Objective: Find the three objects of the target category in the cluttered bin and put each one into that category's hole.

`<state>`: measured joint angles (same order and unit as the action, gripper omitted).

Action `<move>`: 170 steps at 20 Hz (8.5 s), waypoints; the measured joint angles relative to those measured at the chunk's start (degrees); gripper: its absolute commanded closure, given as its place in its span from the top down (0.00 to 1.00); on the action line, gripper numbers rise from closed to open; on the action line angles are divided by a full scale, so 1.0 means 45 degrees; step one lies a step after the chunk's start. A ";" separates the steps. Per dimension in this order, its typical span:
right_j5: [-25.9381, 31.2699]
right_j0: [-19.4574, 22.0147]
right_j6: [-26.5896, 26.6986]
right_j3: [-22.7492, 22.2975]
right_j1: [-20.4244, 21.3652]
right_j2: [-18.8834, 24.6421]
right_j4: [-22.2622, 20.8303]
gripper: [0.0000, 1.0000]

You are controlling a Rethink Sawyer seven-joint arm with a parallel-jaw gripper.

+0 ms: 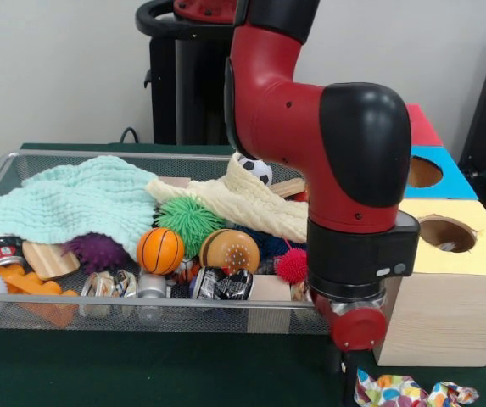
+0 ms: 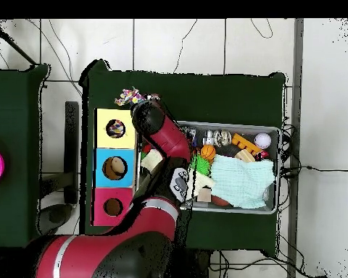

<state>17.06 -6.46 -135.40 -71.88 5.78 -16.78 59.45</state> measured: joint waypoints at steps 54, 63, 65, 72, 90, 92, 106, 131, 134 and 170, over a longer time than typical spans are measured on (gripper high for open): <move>0.0498 0.1642 0.0000 -0.0592 0.1148 0.2959 -0.1756 0.00; 0.1044 0.1615 0.0000 -0.1201 0.1896 0.2735 -0.2584 0.00; 0.1044 0.1613 0.0000 -0.1204 0.1935 0.2707 -0.2676 0.00; 0.1044 0.1602 0.0000 -0.1267 0.2087 0.2581 -0.3044 0.00; 0.1049 0.0437 0.0000 -0.1428 0.2530 0.1375 -0.3733 0.00; 0.1039 0.0334 0.0000 -0.1411 0.2548 0.1298 -0.3757 0.00; 0.1139 -0.0304 0.0000 -0.0900 0.2533 0.0623 -0.4773 0.00; 0.1141 -0.1148 -0.0003 -0.0695 0.2876 -0.0410 -0.6351 0.00; 0.1139 -0.1206 -0.0003 -0.0675 0.2933 -0.0454 -0.6561 0.00; 0.1546 -0.1384 0.0000 -0.1027 0.5296 0.0068 -0.9819 0.00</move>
<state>24.01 -12.69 -135.40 -76.51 29.61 -16.47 15.27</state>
